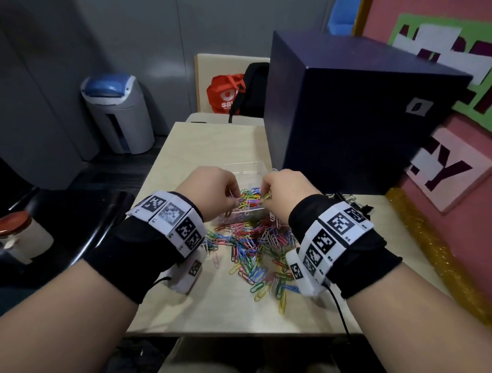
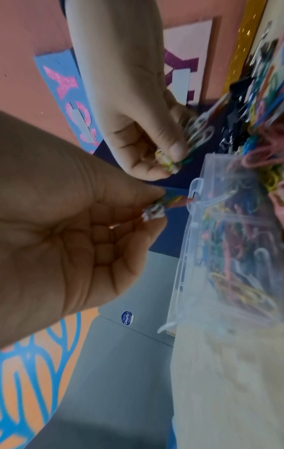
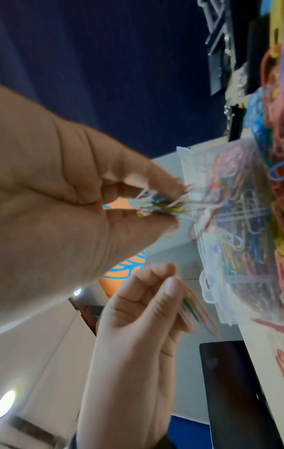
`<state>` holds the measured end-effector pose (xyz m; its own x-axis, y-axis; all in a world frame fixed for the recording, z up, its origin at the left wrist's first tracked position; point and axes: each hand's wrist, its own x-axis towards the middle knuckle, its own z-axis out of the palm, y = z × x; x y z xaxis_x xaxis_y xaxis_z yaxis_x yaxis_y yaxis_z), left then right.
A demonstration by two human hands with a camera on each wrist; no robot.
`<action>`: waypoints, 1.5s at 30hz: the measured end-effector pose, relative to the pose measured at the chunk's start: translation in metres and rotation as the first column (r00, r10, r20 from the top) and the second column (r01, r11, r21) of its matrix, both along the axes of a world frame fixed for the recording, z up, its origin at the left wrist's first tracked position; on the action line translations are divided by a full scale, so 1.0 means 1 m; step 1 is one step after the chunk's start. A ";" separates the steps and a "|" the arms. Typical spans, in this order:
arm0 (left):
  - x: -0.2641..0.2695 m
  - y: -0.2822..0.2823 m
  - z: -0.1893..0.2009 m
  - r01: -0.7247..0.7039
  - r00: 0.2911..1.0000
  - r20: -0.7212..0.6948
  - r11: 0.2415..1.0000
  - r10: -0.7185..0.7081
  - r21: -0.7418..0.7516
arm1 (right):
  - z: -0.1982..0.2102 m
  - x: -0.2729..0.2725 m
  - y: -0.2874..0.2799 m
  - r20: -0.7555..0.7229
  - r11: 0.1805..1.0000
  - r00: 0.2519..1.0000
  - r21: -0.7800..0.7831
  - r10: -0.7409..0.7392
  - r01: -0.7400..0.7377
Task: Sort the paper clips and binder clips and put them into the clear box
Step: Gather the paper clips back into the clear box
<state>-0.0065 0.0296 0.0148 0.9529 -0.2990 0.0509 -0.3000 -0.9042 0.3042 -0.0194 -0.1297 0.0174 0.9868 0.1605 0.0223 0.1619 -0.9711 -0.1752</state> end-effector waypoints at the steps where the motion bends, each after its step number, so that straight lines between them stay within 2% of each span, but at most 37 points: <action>1: 0.003 0.000 0.001 -0.030 0.999 0.022 0.999 0.031 -0.029 | -0.002 0.002 0.002 0.048 0.996 0.998 0.081 -0.027 0.023; 4: 0.011 -0.003 0.000 -0.118 0.990 0.063 0.990 0.123 -0.079 | -0.006 0.007 0.009 0.155 0.951 0.983 0.304 -0.100 0.048; 6: 0.014 -0.003 -0.004 -0.144 0.989 0.036 0.988 0.146 -0.059 | -0.009 0.009 0.014 0.111 0.933 0.988 0.354 -0.106 0.061; 8: 0.015 -0.002 -0.009 -0.120 0.993 0.015 0.993 0.119 0.016 | -0.010 0.011 0.014 0.027 0.954 0.996 0.290 -0.087 0.075; 12: 0.006 0.001 -0.009 0.010 0.995 -0.101 0.978 0.012 0.208 | -0.008 0.010 0.007 0.002 0.980 0.995 0.176 -0.096 0.094; 14: 0.002 0.002 -0.008 0.039 0.991 -0.134 0.960 -0.002 0.276 | -0.006 0.008 0.006 -0.097 0.997 0.992 -0.007 -0.083 0.082; 16: 0.001 0.004 -0.009 0.024 0.993 -0.114 0.956 0.010 0.291 | -0.007 0.003 0.010 -0.250 0.979 0.968 -0.205 -0.033 -0.019; 17: 0.002 0.005 -0.010 0.012 0.995 -0.102 0.958 0.018 0.286 | -0.008 -0.001 0.012 -0.313 0.963 0.950 -0.256 -0.005 -0.079; 21: 0.006 0.010 -0.013 -0.028 0.997 -0.065 0.967 0.045 0.253 | -0.012 -0.014 0.017 -0.434 0.948 0.899 -0.254 0.067 -0.193; 25: 0.003 0.018 -0.009 -0.040 0.996 -0.069 0.975 0.056 0.220 | -0.012 -0.013 0.019 -0.420 0.938 0.904 -0.272 0.084 -0.214; 28: -0.007 0.022 -0.004 0.027 0.967 -0.245 0.921 0.075 0.389 | -0.016 -0.010 0.022 -0.341 0.964 0.932 -0.182 0.122 -0.193; 30: -0.012 0.024 -0.005 0.096 0.930 -0.349 0.843 0.113 0.528 | -0.024 -0.011 0.030 -0.353 0.973 0.923 -0.110 0.155 -0.205; 32: -0.015 0.025 -0.009 0.130 0.913 -0.384 0.794 0.137 0.593 | -0.031 -0.014 0.037 -0.403 0.966 0.900 -0.114 0.167 -0.231; 36: -0.017 0.027 -0.017 0.129 0.910 -0.391 0.805 0.136 0.580 | -0.029 -0.017 0.039 -0.420 0.940 0.892 -0.202 0.169 -0.274; 39: -0.019 0.022 -0.021 0.164 0.925 -0.376 0.828 0.060 0.536 | -0.020 -0.017 0.034 -0.408 0.924 0.888 -0.213 0.210 -0.316; 42: -0.020 0.014 -0.023 0.173 0.919 -0.394 0.878 0.019 0.446 | -0.009 -0.013 0.023 -0.386 0.943 0.909 -0.213 0.159 -0.256; 45: -0.019 0.015 -0.016 0.113 0.923 -0.382 0.913 0.050 0.392 | -0.001 -0.005 0.003 -0.353 0.924 0.935 -0.342 0.044 -0.172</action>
